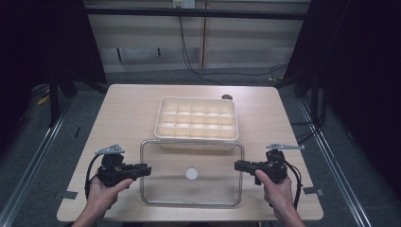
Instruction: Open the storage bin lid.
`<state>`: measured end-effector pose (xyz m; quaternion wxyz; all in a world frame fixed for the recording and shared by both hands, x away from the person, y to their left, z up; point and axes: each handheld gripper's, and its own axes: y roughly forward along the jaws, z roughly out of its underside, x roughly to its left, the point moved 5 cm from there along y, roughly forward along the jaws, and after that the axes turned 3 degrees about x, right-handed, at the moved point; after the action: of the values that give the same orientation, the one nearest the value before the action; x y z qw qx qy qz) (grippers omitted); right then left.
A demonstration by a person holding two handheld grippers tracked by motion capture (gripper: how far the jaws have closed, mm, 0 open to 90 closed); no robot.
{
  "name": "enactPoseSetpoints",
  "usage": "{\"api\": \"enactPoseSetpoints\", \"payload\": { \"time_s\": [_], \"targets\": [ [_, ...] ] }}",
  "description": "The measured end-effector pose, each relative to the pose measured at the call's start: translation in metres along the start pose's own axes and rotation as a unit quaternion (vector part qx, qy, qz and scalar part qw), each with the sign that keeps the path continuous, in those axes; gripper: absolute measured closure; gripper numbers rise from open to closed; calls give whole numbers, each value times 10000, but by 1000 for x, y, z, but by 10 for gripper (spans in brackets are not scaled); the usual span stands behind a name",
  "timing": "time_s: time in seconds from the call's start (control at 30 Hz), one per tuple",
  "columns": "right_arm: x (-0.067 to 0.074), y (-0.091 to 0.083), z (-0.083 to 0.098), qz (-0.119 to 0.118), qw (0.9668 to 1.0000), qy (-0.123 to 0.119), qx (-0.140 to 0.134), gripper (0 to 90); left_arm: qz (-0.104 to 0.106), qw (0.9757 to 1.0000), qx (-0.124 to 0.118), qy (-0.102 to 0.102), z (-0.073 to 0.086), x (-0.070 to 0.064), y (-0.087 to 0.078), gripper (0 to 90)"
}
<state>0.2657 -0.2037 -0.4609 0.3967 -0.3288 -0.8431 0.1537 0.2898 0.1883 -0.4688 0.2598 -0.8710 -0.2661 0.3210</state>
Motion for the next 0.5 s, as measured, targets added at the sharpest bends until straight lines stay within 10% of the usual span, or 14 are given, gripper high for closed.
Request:
{"api": "enactPoseSetpoints", "payload": {
  "time_s": [0.5],
  "targets": [
    [-15, 13, 2, 213, 9998, -11, 13, 716, 26, 9999, 144, -24, 2, 10, 12, 663]
  ]
}}
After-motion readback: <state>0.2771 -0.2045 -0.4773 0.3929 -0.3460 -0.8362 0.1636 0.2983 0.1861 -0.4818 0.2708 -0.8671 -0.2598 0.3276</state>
